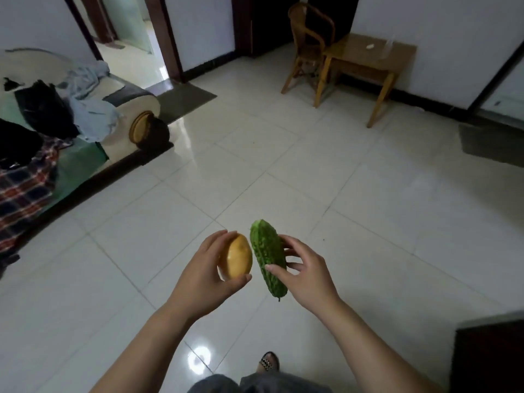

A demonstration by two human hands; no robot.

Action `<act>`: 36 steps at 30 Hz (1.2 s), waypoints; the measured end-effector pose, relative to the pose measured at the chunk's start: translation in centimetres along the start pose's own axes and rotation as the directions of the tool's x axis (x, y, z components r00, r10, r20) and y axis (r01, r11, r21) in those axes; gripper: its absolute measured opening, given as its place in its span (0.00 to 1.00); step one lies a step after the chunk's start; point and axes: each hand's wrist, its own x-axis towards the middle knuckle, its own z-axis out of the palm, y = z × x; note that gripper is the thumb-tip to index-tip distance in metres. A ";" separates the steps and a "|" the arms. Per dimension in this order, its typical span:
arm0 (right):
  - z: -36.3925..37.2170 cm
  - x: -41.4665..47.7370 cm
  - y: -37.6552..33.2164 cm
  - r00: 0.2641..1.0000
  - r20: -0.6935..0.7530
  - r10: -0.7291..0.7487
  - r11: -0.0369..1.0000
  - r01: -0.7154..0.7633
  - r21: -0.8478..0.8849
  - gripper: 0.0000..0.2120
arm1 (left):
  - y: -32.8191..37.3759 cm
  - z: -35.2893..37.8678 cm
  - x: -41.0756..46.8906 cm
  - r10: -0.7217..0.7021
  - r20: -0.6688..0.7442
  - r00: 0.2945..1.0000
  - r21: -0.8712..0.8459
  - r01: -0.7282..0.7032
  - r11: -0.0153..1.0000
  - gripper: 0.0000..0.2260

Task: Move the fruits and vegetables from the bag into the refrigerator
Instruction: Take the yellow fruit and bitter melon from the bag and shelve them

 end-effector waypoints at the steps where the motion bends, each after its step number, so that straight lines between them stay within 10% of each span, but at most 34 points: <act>1: -1.1 1.0 0.1 0.999 -0.044 0.010 1.000 -0.009 0.006 0.23 | 0.5 0.4 2.1 0.031 0.017 0.999 -0.007 -0.031 0.999 0.37; 19: -21.0 12.2 6.3 0.613 -0.758 0.222 0.965 -0.248 0.082 0.24 | 14.3 16.2 36.1 0.571 0.473 0.671 -0.296 -0.490 0.820 0.36; 36: -42.1 -0.4 11.3 -0.046 -0.965 0.259 0.936 -0.233 0.263 0.23 | 43.2 41.4 37.9 0.813 0.582 0.030 -0.592 -0.670 0.448 0.40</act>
